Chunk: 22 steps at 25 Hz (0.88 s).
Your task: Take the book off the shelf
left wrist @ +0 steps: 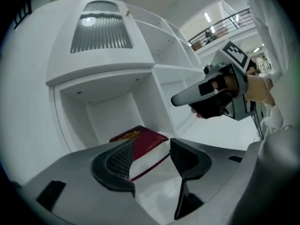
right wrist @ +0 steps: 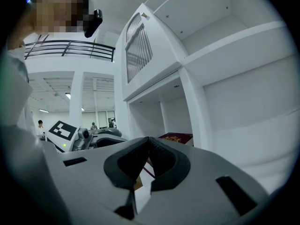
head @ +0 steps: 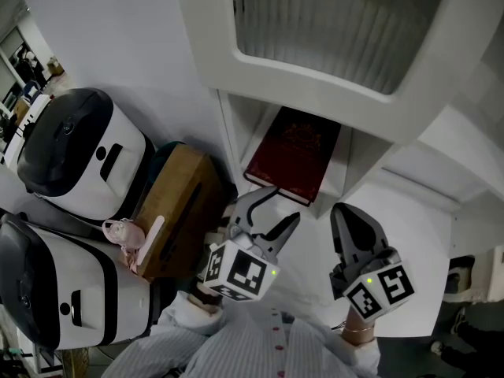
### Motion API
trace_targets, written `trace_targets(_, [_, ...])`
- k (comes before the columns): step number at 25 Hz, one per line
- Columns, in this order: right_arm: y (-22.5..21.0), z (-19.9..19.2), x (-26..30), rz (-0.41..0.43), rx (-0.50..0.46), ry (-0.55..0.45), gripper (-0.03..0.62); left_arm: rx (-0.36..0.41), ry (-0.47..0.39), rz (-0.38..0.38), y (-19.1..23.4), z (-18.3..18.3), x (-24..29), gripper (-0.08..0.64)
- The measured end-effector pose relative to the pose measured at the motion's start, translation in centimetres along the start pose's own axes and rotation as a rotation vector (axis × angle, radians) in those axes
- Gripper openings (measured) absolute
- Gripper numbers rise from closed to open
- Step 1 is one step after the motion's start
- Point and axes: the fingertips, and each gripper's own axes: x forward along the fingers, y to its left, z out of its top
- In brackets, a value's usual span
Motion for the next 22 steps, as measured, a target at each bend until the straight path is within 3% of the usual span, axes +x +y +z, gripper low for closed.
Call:
trace_targets(6, [-0.4, -0.2, 0.1, -0.007, 0.005, 0.006, 0.014, 0.277, 0.115, 0.02, -0.2, -2.1, 1.6, 0.273])
trace_targets(14, [-0.8, -0.7, 0.6, -0.012, 0.012, 0.021, 0.014, 0.426, 0.194, 0.04, 0.0, -4.2, 3.5, 0.361])
trace_targets(22, [-1.3, -1.3, 1.3, -0.011, 0.024, 0.045, 0.014, 0.524, 0.209, 0.07, 1.0, -4.5, 5.0, 0.391])
